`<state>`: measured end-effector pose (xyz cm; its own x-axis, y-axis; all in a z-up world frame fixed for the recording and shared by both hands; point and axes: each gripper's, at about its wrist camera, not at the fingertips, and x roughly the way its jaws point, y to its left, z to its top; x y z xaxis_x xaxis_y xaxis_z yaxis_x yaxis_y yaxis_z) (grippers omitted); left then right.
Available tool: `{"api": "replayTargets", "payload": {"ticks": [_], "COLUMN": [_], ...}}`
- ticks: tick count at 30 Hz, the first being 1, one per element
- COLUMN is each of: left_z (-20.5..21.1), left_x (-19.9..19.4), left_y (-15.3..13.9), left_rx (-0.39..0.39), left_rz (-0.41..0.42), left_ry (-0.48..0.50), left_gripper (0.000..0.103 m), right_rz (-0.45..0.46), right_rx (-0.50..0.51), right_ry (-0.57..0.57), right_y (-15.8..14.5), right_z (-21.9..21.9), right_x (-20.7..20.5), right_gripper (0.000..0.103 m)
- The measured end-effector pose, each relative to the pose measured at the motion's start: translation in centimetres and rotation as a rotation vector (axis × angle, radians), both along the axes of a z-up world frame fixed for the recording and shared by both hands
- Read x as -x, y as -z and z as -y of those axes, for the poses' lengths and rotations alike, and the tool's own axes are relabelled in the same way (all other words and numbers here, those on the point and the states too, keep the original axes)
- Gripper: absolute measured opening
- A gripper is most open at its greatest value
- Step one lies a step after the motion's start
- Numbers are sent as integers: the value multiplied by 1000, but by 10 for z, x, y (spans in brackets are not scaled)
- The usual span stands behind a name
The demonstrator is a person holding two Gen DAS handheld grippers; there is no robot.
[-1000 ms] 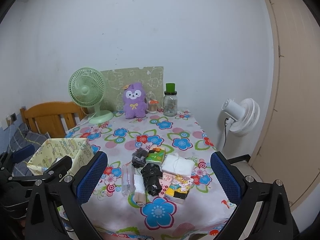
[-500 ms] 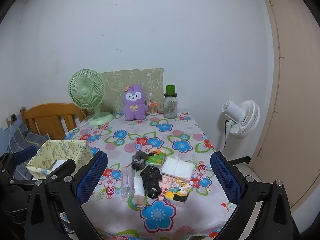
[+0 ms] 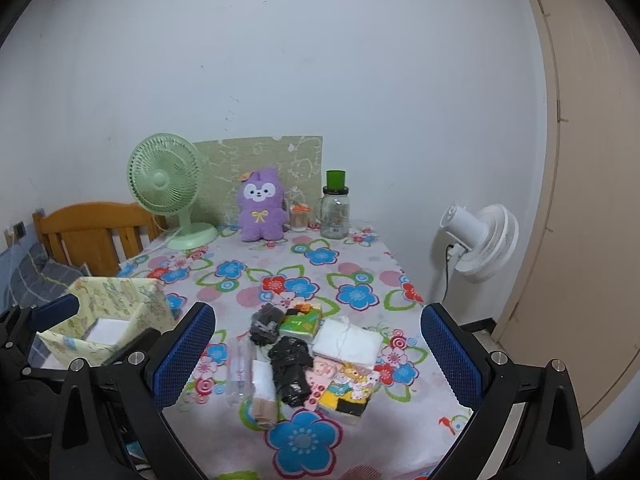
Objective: Organize soft objects
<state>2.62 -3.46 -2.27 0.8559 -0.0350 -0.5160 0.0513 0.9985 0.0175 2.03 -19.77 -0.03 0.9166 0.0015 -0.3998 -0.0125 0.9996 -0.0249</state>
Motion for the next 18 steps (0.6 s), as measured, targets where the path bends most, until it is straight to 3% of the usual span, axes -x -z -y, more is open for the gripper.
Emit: {"api": "replayTargets", "payload": {"ticks": [11,18], "left_z": [32,44], "left_x": [-37,-64], "left_y": [32,60], "left_rx": [4,-11], "left_rz": [-77,-151], "left_ry": [78,92], "left_gripper": [103,103], "right_rz": [-37,-113], "right_rx": [-20,-15], "right_ry": [23,42], "right_y": [34,65], "right_z": [21,32], "right_x": [-32,-58], "right_gripper": [103,103]}}
